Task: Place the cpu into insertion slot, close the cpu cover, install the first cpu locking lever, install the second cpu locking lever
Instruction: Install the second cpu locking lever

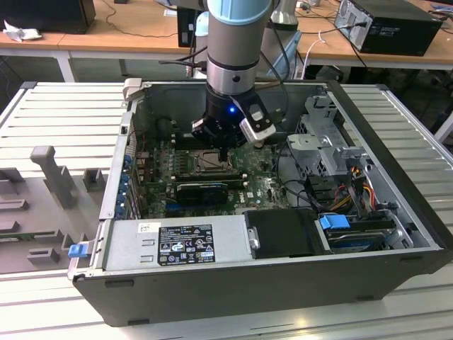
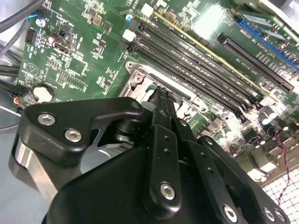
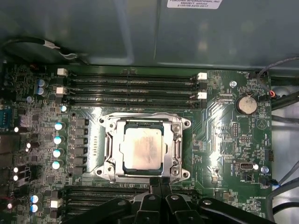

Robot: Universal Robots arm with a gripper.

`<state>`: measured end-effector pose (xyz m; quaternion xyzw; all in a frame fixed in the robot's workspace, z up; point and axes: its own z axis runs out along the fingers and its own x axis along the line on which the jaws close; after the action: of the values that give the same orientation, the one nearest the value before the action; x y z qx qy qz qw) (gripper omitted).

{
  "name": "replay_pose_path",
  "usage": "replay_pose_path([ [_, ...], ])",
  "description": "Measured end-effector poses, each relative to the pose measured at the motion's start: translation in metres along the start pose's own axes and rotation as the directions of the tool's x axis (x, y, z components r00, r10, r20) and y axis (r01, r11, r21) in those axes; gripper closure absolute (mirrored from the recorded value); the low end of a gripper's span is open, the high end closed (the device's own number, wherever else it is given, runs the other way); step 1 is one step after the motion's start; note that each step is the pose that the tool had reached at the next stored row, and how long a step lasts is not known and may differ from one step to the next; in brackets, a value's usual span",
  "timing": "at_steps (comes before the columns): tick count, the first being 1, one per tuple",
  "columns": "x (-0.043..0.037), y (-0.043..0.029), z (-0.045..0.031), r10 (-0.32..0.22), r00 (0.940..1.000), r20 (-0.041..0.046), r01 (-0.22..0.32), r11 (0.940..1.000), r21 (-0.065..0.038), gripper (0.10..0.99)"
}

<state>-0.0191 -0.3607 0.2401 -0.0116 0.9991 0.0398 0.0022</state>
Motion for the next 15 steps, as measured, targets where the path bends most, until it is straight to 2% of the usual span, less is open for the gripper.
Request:
replay_pose_path([
  [3, 0.0001, -0.0014, -0.0001, 0.0, 1.0, 0.0001, 0.0, 1.0, 0.0, 0.98],
  [15, 0.0003, -0.0141, -0.0011, 0.0, 1.0, 0.0, 0.0, 1.0, 0.0, 0.98],
])
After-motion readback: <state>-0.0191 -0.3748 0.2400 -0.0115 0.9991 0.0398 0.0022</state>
